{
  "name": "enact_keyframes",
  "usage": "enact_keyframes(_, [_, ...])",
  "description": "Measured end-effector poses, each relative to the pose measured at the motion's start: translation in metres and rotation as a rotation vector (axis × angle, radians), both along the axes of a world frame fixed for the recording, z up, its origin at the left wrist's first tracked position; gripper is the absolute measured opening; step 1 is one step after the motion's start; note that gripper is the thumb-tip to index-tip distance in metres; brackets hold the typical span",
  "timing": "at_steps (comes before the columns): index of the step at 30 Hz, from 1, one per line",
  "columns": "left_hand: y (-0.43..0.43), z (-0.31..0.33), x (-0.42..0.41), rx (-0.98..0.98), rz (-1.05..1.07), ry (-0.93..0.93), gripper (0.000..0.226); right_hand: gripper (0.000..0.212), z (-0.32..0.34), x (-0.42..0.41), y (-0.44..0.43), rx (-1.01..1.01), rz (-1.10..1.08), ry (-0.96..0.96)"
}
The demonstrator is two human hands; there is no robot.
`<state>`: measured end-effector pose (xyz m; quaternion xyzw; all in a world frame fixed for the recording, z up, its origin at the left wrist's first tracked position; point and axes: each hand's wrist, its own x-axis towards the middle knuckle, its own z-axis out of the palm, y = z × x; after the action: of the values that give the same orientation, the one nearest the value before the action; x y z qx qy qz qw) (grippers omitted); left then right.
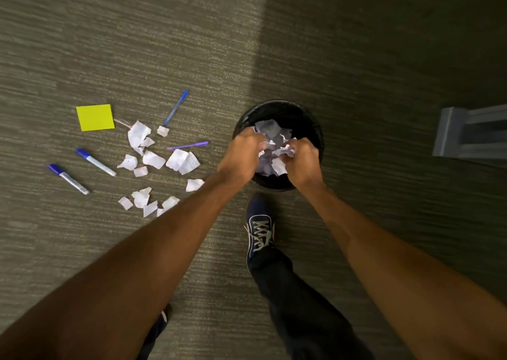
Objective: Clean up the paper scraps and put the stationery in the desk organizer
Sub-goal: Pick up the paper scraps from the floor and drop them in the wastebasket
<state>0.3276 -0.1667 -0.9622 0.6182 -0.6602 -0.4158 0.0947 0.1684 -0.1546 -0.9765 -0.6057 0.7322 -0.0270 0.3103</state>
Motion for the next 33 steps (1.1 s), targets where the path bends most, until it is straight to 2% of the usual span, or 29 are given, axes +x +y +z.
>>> enact_keyframes(3, [-0.003,-0.019,-0.012,0.012,-0.061,-0.029,0.029,0.034,-0.010,-0.006,-0.006,0.045,0.044,-0.030])
enact_keyframes(12, [-0.005,-0.033,-0.016,0.089,-0.163,-0.038,0.051,0.034,-0.029,-0.016,-0.009,0.040,0.096,-0.058])
enact_keyframes(16, [0.008,-0.003,-0.010,0.040,-0.057,-0.023,0.062,0.040,-0.001,-0.015,-0.007,-0.029,0.132,-0.039])
enact_keyframes(19, [0.026,0.024,0.005,0.006,0.058,-0.034,0.057,0.037,0.032,-0.007,-0.001,-0.123,0.182,-0.056])
enact_keyframes(24, [0.071,0.053,0.051,0.014,0.172,-0.119,0.063,0.031,0.077,0.035,0.029,-0.273,0.203,-0.194])
enact_keyframes(29, [0.132,0.062,0.110,0.083,0.232,-0.211,0.065,0.032,0.095,0.085,0.065,-0.218,0.277,-0.296])
enact_keyframes(33, [0.174,0.055,0.153,0.160,0.272,-0.251,0.075,0.044,0.086,0.122,0.088,-0.119,0.412,-0.269])
